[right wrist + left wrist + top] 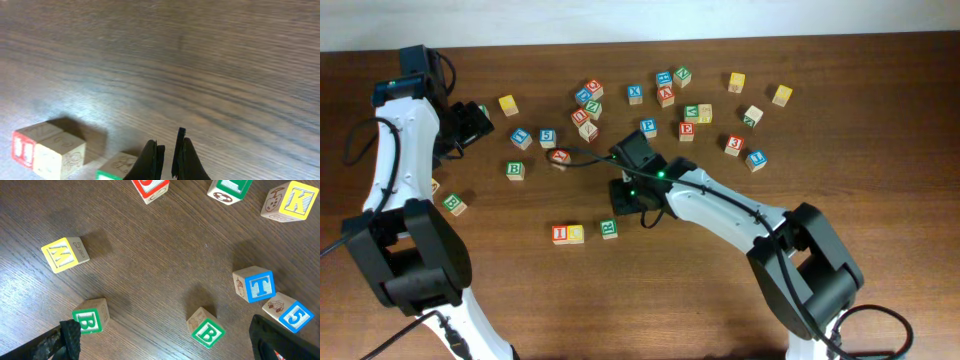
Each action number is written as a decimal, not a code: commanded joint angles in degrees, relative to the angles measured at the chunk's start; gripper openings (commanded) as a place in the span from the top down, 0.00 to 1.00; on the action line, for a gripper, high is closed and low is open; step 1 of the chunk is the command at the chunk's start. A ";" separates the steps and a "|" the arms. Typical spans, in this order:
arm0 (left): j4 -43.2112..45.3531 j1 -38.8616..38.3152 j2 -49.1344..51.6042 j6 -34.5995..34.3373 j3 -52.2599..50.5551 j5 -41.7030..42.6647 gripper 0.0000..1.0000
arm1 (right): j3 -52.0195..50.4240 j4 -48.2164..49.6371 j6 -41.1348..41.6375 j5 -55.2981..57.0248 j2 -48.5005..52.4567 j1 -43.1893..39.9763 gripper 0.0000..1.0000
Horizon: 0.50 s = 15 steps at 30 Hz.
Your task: Spell out ICRA
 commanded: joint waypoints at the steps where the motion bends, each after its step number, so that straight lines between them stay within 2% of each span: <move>1: -0.02 0.59 0.42 0.13 0.50 0.17 0.01 | -0.44 1.03 0.59 -0.90 0.57 1.64 0.96; 15: -0.02 0.55 0.42 0.13 0.50 0.17 0.01 | -0.48 -0.33 0.59 -1.07 0.57 3.13 0.96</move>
